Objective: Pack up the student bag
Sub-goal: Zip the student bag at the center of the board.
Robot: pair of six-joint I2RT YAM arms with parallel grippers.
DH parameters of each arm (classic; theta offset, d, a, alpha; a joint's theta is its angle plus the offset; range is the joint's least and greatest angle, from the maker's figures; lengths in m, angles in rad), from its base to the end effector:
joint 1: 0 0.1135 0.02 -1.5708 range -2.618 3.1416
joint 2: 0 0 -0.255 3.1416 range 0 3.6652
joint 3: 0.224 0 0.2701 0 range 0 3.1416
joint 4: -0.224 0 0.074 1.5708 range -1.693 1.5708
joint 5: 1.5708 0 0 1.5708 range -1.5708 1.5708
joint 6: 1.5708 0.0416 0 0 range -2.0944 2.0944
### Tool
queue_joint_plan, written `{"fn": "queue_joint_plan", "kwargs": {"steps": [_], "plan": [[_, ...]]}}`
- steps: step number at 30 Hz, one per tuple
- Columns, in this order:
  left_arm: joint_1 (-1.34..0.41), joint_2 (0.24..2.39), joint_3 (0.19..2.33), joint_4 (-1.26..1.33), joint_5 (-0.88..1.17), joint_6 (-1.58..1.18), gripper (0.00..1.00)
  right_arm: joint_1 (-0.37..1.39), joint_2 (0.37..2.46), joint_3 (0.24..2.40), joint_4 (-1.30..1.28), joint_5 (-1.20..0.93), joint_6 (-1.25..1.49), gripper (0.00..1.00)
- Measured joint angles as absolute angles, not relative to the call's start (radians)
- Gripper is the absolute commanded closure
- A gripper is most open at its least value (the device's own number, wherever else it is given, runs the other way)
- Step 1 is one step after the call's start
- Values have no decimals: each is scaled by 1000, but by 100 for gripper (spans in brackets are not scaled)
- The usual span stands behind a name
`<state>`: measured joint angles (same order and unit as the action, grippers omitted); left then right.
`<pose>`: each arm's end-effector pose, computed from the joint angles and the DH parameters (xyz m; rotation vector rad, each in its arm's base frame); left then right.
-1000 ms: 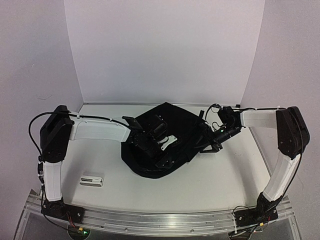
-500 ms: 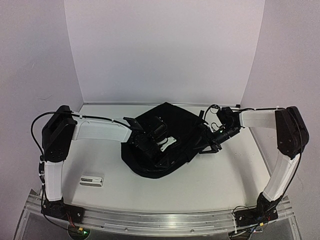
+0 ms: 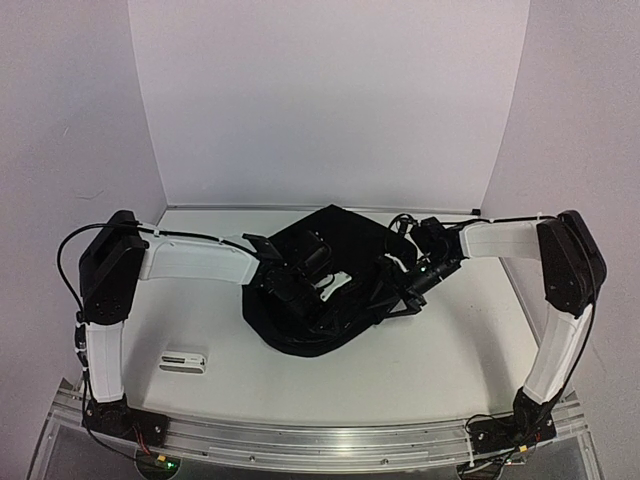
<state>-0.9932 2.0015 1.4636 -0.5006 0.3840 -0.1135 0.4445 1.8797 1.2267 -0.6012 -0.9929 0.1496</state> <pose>0.2275 -0.3776 0.1648 1.3089 2.4375 -0.8528 0.3220 0.1920 0.1522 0.6320 -2.6549 -1.5354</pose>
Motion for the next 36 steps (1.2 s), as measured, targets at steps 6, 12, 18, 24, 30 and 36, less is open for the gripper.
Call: {"fn": "queue_joint_plan", "kwargs": {"steps": [6, 12, 18, 24, 30, 36], "plan": [[-993, 1990, 1463, -470, 428, -131, 100, 448, 1910, 1262, -572, -974, 206, 44], [-992, 1969, 1442, -439, 443, -132, 100, 452, 1929, 1283, -542, -897, 265, 84], [-987, 1919, 1404, -415, 433, -132, 100, 449, 1930, 1298, -538, -848, 282, 100], [-987, 1893, 1366, -398, 401, -131, 100, 404, 1929, 1298, -528, -839, 269, 65], [-987, 1892, 1364, -402, 400, -133, 100, 382, 1871, 1248, -480, -885, 259, 31], [-988, 1894, 1378, -403, 427, -139, 100, 487, 1769, 1192, -430, -832, 273, 32]]}}
